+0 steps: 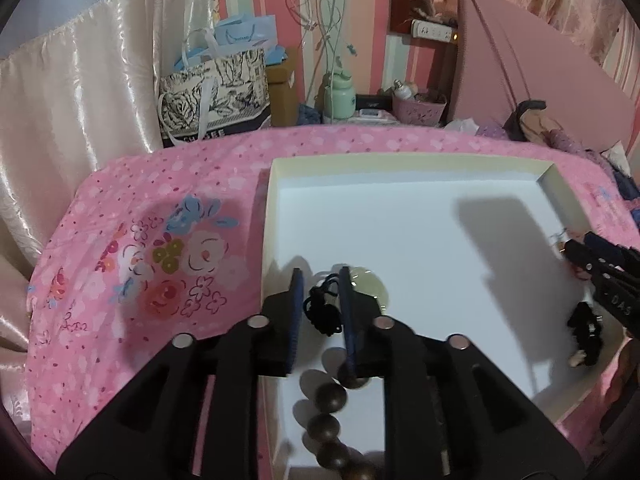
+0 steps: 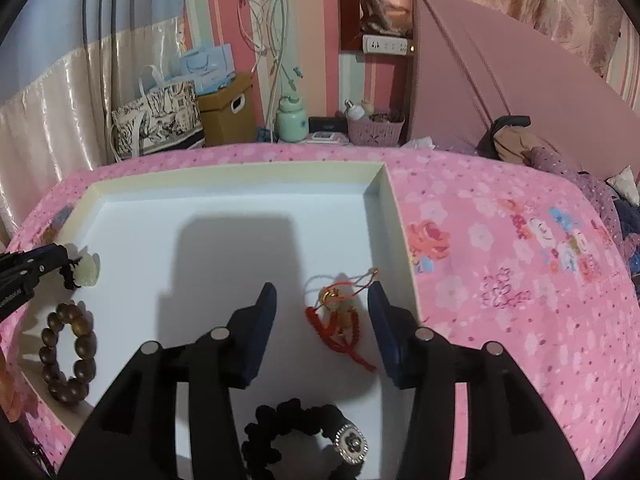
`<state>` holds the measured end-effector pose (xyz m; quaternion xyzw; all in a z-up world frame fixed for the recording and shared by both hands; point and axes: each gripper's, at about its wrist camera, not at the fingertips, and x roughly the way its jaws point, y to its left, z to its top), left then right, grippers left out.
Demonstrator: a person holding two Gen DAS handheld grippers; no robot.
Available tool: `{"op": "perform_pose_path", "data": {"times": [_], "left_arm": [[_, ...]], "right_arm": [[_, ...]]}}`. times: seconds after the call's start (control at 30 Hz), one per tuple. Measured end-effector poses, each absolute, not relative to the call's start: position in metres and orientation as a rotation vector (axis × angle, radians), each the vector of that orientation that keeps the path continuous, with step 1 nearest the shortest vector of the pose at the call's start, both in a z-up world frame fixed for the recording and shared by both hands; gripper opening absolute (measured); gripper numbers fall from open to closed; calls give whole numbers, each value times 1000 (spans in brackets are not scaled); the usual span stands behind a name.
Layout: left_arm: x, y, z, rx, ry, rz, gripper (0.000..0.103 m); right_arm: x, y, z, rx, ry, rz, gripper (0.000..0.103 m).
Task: Organize jewelry
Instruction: 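Withdraw both tools from the tray toward the remaining jewelry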
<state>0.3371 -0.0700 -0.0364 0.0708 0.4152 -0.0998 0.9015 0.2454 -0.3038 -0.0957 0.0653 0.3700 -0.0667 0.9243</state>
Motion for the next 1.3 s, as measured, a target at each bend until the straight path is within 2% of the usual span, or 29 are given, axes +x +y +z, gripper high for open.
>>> {"op": "perform_pose_path", "data": {"times": [0.1, 0.17, 0.23, 0.27, 0.37, 0.47, 0.5, 0.7, 0.93, 1.1, 1.3], "left_arm": [[324, -64, -16, 126, 817, -186, 32], [312, -57, -1, 113, 795, -185, 49], [295, -50, 15, 131, 755, -166, 60], [288, -46, 21, 141, 732, -157, 67], [264, -30, 38, 134, 679, -137, 78], [241, -13, 49, 114, 673, -143, 85], [235, -11, 51, 116, 671, -142, 87], [181, 13, 46, 146, 638, -120, 93], [136, 17, 39, 165, 620, -141, 95], [120, 23, 24, 142, 617, -153, 99], [127, 23, -1, 164, 670, -143, 99]], "right_arm": [[233, -309, -80, 184, 726, -120, 64], [223, -309, -66, 182, 704, -111, 68], [210, -309, -50, 168, 682, -115, 83], [203, -309, -43, 163, 669, -121, 86], [178, -309, -20, 162, 631, -121, 86], [149, -310, -4, 167, 594, -126, 93], [140, -310, 0, 164, 581, -137, 98], [83, -313, -3, 73, 560, -240, 98], [33, -343, -29, 126, 583, -323, 98], [36, -351, -58, 167, 650, -321, 98], [45, -342, -82, 83, 748, -340, 98]]}}
